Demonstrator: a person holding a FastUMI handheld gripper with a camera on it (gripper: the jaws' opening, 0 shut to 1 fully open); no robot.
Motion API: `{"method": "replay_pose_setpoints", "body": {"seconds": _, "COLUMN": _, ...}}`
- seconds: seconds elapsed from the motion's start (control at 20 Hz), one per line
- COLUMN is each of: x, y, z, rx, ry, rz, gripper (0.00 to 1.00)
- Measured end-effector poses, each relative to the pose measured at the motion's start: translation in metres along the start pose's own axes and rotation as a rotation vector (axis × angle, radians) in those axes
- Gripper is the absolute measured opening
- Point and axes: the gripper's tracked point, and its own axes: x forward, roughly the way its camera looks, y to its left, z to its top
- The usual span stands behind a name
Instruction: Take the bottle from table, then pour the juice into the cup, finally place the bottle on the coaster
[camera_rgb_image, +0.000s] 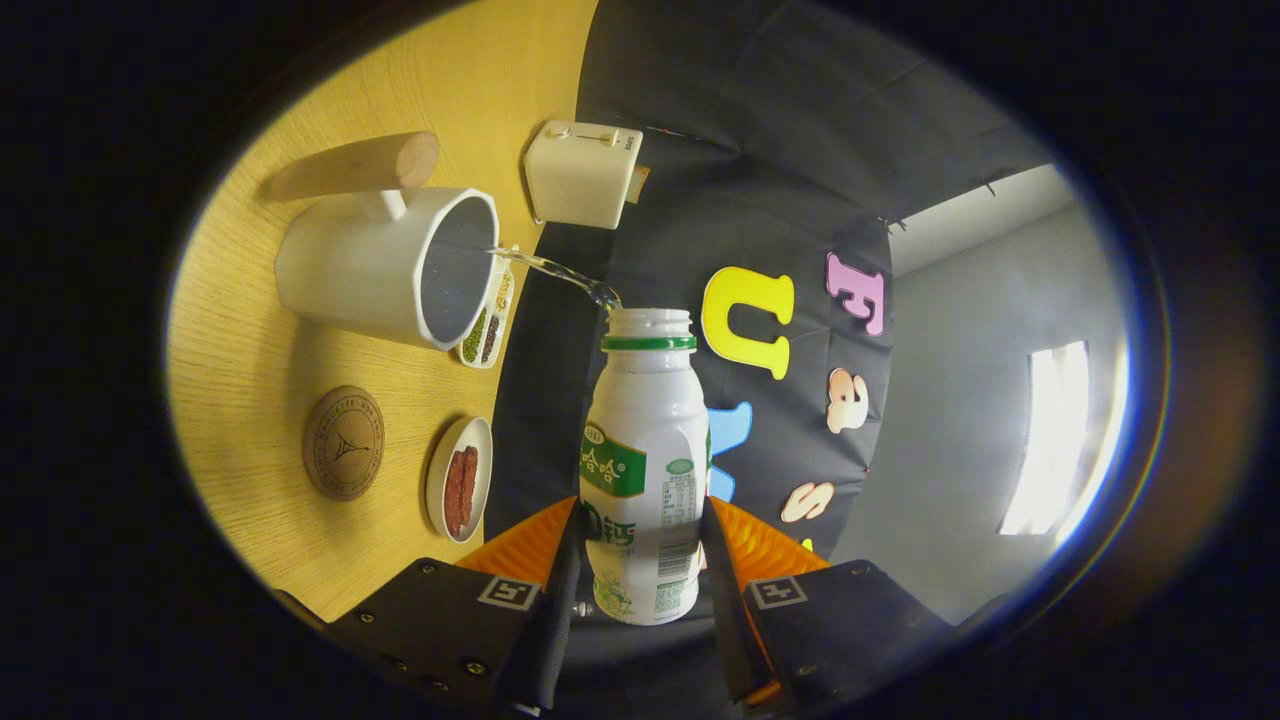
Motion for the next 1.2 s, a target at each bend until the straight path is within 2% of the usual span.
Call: {"method": "replay_pose_setpoints", "body": {"seconds": 1.2, "x": 0.000, "y": -0.021, "z": -0.003, "rx": -0.074, "ry": -0.006, "rz": -0.037, "gripper": 0.61}}
